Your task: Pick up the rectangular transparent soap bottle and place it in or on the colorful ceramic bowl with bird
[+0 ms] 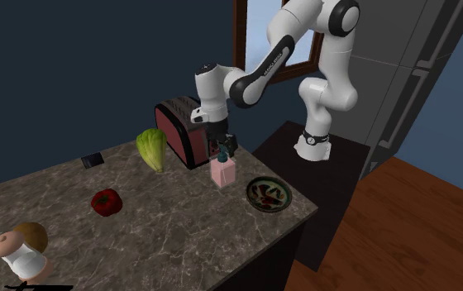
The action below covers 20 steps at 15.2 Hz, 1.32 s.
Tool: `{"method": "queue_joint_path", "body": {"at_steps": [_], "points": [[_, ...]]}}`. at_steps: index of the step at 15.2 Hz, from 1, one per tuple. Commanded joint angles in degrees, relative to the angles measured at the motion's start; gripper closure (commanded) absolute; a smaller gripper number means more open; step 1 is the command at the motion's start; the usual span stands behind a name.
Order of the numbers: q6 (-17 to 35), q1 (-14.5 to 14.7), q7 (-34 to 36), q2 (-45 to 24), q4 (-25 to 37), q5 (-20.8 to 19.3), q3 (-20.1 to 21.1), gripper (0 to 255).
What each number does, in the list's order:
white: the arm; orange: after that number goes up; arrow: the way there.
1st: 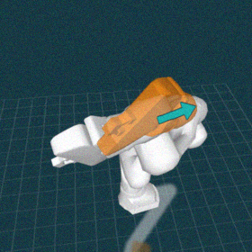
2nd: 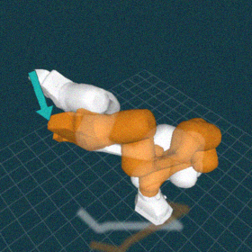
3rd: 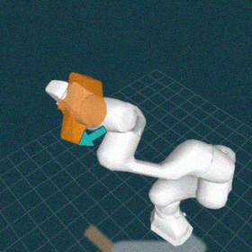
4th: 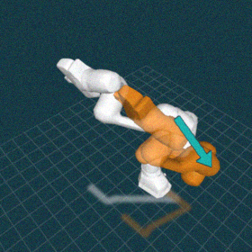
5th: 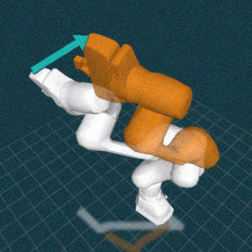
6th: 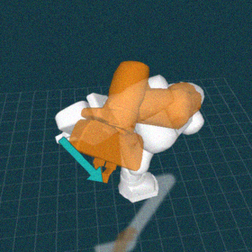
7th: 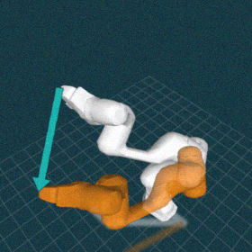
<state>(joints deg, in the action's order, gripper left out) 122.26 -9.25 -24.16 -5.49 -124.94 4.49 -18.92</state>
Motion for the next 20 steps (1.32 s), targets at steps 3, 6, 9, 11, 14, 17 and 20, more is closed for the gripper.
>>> {"method": "queue_joint_path", "body": {"at_steps": [3,6,9,11,14,17,20], "points": [[0.99,-0.03,-0.15,-0.19,-0.78,0.11,0.0,0],[0.99,-0.03,-0.15,-0.19,-0.78,0.11,0.0,0],[0.98,-0.03,-0.15,-0.18,-0.78,0.11,0.0,255],[0.99,-0.02,-0.14,-0.19,-0.78,0.11,0.0,255],[0.98,-0.02,-0.13,-0.17,-0.79,0.11,0.0,255],[0.97,-0.02,-0.13,-0.17,-0.78,0.11,0.0,255],[-0.45,0.02,0.19,0.75,-0.21,-0.31,-0.05,255]]}}
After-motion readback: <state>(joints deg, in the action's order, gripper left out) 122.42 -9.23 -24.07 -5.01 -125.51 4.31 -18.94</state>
